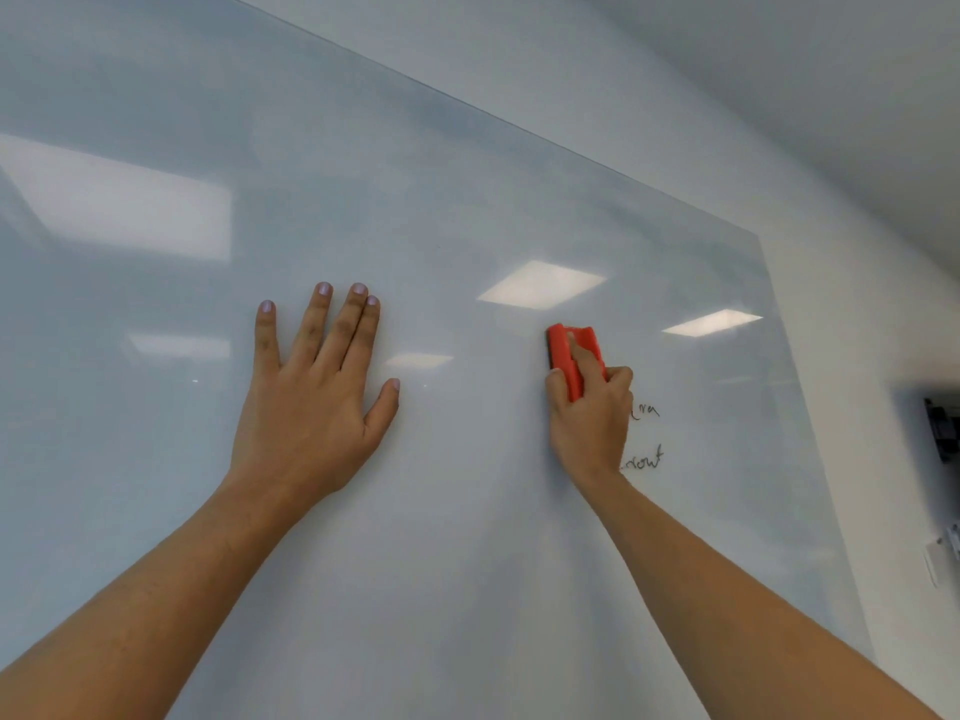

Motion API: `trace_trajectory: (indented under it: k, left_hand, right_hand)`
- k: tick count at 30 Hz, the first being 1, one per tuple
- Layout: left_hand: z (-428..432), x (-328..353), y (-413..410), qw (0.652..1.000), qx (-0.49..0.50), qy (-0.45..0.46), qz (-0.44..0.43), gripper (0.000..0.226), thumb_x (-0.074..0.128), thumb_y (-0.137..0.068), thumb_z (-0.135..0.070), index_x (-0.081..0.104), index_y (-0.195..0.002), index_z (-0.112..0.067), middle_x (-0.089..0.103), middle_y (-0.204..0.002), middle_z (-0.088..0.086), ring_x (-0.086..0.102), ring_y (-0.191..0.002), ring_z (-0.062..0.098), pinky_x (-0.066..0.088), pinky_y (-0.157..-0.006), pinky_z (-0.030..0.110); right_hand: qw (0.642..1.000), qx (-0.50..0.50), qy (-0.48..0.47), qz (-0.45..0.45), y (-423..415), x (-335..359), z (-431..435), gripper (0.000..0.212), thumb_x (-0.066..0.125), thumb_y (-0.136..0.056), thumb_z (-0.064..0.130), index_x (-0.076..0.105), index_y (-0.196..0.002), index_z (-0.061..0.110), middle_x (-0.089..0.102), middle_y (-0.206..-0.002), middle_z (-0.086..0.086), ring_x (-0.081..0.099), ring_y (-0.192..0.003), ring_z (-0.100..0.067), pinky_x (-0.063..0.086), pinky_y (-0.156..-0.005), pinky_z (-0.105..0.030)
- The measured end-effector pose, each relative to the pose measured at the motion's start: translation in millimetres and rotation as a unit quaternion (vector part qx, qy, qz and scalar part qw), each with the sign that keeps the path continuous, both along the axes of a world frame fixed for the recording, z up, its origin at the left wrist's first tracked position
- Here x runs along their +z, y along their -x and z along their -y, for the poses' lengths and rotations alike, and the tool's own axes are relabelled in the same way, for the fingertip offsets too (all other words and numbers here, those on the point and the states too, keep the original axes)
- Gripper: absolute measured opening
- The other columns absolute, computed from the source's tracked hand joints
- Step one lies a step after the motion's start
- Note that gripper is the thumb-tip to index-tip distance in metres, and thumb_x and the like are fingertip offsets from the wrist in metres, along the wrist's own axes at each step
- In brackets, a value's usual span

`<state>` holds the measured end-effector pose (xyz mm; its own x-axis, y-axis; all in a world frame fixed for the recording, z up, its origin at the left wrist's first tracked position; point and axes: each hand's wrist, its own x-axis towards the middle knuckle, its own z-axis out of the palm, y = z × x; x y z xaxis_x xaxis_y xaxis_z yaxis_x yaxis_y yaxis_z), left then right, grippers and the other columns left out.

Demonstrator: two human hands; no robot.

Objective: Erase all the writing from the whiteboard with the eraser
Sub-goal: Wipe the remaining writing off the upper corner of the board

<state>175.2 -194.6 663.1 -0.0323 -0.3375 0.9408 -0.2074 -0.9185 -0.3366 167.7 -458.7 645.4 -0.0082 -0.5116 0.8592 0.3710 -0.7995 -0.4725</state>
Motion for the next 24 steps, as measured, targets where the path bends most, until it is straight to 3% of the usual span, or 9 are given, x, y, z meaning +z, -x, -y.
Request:
trace_trajectory:
  k: [3,5,7,10,13,19,24]
  left_hand:
    - [0,-1,-1,1.0,0.0,-0.001,0.0,0.071,0.026,-0.098,-0.045,0.025,-0.154,-0.002,0.027,-0.16,0.014,0.022,-0.148,0.035,0.005,-0.117,0.062]
    - [0,-2,0,1.0,-0.004,-0.004,-0.001,0.07,0.025,-0.098,-0.045,0.025,-0.154,-0.002,0.027,-0.16,0.014,0.022,-0.148,0.035,0.004,-0.116,0.062]
    - [2,-4,-1,1.0,-0.01,-0.004,-0.003,0.068,0.024,-0.099,-0.043,0.026,-0.154,-0.002,0.027,-0.16,0.014,0.022,-0.148,0.035,0.001,-0.117,0.062]
    - [9,-8,-1,1.0,-0.024,0.015,-0.01,0.066,0.023,-0.099,-0.039,0.025,-0.154,-0.003,0.025,-0.161,0.013,0.019,-0.149,0.034,-0.004,-0.117,0.061]
    - [26,-16,-2,0.999,-0.039,-0.013,-0.005,0.063,0.026,-0.098,-0.036,0.031,-0.153,-0.005,0.031,-0.159,0.011,0.023,-0.148,0.033,0.0,-0.117,0.063]
    - [86,-43,-10,0.991,-0.06,-0.119,-0.023,0.065,0.029,-0.095,-0.04,0.04,-0.149,-0.005,0.039,-0.156,0.01,0.031,-0.146,0.031,0.012,-0.117,0.062]
    - [117,-48,-15,0.986,-0.034,-0.155,-0.045,0.069,0.022,-0.097,-0.044,0.028,-0.154,-0.006,0.027,-0.161,0.009,0.02,-0.15,0.03,0.003,-0.12,0.06]
  right_hand:
    - [0.985,0.022,0.171,0.028,6,-35,-13,0.044,0.053,-0.089,0.041,0.053,-0.133,0.041,0.038,-0.104,0.004,0.045,-0.094,-0.017,0.043,-0.083,-0.023]
    - [0.974,0.017,0.224,0.021,6,-59,-2,0.046,0.054,-0.088,0.042,0.053,-0.133,0.042,0.039,-0.102,0.008,0.043,-0.093,-0.012,0.041,-0.082,-0.016]
    - [0.982,0.009,0.186,0.008,4,-66,17,0.046,0.052,-0.088,0.045,0.053,-0.133,0.042,0.039,-0.103,0.007,0.044,-0.094,-0.013,0.046,-0.081,-0.023]
    - [0.999,0.009,0.046,0.009,-1,-50,29,0.045,0.051,-0.09,0.043,0.053,-0.135,0.037,0.039,-0.107,0.002,0.048,-0.096,-0.021,0.05,-0.084,-0.039]
    - [0.999,-0.002,-0.04,-0.01,-3,-32,22,0.045,0.052,-0.093,0.037,0.049,-0.138,0.037,0.037,-0.11,-0.001,0.046,-0.098,-0.024,0.049,-0.086,-0.042]
    - [0.99,0.03,0.139,-0.008,4,-75,34,0.046,0.05,-0.09,0.044,0.045,-0.136,0.046,0.038,-0.106,0.005,0.047,-0.096,-0.018,0.049,-0.085,-0.033]
    - [0.997,0.015,0.074,-0.012,-1,-66,67,0.044,0.054,-0.094,0.038,0.049,-0.137,0.035,0.039,-0.111,0.001,0.048,-0.1,-0.022,0.049,-0.092,-0.044]
